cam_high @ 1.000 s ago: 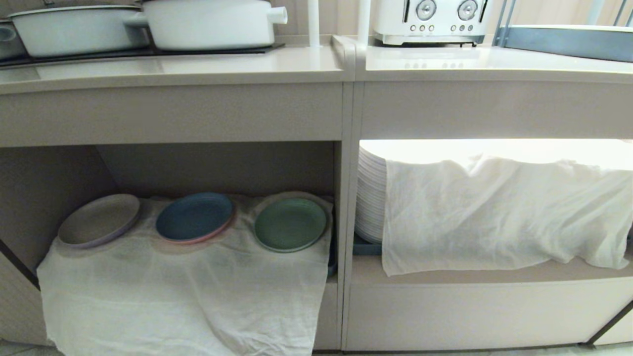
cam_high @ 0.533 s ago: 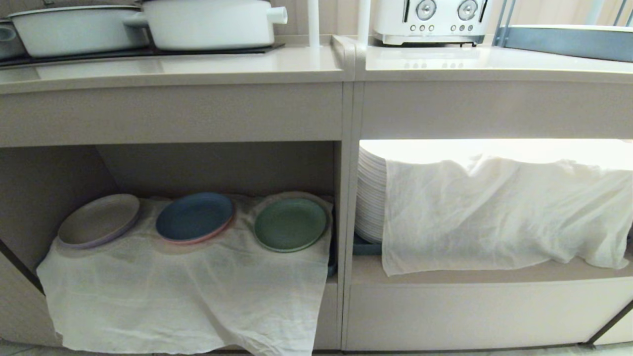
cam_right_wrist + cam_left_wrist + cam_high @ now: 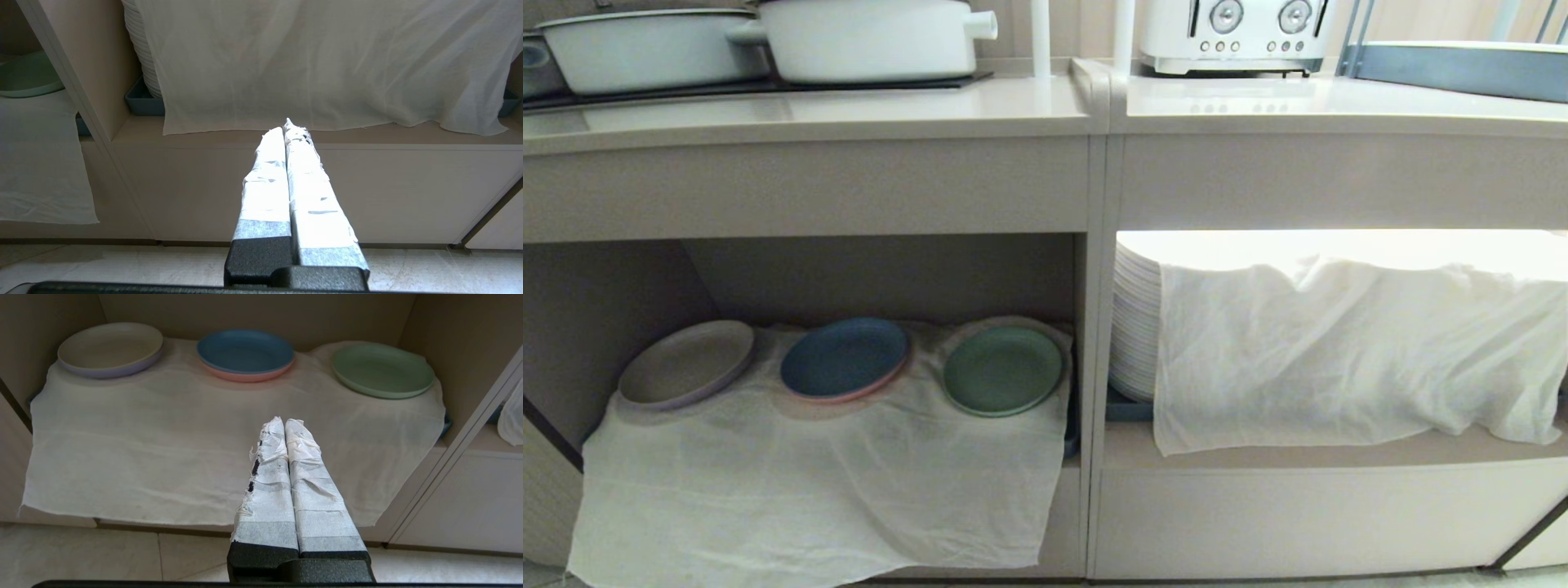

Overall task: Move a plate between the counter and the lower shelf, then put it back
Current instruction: Pick up the plate in the cupboard

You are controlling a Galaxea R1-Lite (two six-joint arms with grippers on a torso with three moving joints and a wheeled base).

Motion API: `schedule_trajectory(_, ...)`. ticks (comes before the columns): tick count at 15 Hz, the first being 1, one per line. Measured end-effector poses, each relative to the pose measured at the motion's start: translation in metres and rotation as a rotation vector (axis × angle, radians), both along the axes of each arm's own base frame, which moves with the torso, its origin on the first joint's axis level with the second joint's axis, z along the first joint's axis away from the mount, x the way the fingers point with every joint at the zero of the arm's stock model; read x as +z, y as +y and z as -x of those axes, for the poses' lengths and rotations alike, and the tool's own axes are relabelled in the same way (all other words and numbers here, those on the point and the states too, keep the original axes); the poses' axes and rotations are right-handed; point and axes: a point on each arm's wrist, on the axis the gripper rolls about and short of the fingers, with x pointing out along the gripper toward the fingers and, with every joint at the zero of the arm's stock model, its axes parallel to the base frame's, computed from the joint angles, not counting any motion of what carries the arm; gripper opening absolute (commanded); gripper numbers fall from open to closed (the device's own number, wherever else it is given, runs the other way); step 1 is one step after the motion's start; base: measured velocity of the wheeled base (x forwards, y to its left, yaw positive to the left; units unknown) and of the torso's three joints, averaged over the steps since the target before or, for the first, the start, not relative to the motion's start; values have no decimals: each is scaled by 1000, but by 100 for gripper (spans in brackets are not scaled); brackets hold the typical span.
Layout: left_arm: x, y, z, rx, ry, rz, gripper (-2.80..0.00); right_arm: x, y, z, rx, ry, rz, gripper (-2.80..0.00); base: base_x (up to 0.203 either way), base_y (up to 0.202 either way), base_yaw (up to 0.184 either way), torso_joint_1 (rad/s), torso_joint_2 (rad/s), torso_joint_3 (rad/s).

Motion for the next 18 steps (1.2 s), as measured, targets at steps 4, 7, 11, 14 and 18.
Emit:
schedule_trajectory(4, 0, 0, 1, 0, -11, -9, -280, 0, 0, 0, 0, 0, 0, -280, 0, 0, 0, 0, 0, 0)
schedule_trajectory(7, -1, 0, 1, 2, -10, -8, -280, 0, 0, 0, 0, 0, 0, -280, 0, 0, 0, 0, 0, 0)
schedule_trajectory(11, -1, 0, 1, 1, -12, -3, -280, 0, 0, 0, 0, 0, 0, -280, 0, 0, 0, 0, 0, 0)
schedule_trajectory(14, -1, 0, 1, 2, -12, -3, -280, 0, 0, 0, 0, 0, 0, -280, 0, 0, 0, 0, 0, 0)
schedule_trajectory(18, -1, 0, 1, -1, -12, -5, -280, 0, 0, 0, 0, 0, 0, -280, 0, 0, 0, 0, 0, 0)
